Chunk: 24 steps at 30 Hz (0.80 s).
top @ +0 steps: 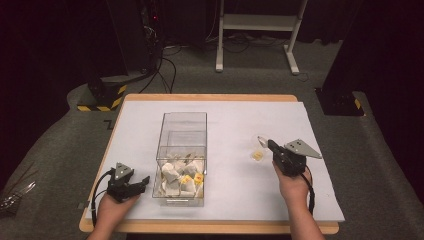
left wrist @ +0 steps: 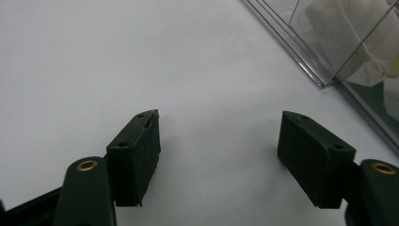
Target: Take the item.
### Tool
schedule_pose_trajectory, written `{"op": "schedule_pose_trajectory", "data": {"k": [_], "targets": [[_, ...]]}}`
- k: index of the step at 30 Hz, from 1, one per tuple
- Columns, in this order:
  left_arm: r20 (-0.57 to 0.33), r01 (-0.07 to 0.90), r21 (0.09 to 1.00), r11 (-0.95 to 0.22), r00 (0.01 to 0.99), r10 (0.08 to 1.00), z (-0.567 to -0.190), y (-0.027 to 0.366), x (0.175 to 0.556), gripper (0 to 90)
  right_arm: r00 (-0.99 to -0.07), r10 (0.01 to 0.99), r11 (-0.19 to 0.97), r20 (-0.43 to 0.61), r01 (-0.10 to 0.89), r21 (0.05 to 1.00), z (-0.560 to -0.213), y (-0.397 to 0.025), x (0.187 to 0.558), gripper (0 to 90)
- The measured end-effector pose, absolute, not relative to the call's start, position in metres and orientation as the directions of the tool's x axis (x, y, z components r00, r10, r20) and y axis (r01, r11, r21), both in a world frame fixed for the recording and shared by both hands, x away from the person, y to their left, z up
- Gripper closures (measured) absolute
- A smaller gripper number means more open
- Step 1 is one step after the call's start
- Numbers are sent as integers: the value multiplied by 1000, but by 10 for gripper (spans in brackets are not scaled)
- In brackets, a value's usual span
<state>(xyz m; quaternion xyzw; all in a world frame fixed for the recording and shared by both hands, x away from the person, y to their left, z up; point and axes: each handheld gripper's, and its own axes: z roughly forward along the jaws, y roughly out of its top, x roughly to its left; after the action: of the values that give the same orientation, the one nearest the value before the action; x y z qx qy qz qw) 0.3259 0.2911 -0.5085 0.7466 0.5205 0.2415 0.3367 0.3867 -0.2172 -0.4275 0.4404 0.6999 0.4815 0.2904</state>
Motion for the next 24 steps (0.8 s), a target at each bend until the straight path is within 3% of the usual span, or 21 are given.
{"op": "schedule_pose_trajectory", "data": {"k": [6,9,24], "targets": [[8,615,754,-229,341,940,-509,291,326,306,-430,903,153,15,354,923,-432,-217,391,900],[9,615,754,-230,341,940,-509,291,326,306,-427,904,148,24,364,920,-433,-218,393,844],[9,615,754,-231,342,940,-509,291,326,306,-441,897,156,18,356,921,-432,-216,385,775]]}}
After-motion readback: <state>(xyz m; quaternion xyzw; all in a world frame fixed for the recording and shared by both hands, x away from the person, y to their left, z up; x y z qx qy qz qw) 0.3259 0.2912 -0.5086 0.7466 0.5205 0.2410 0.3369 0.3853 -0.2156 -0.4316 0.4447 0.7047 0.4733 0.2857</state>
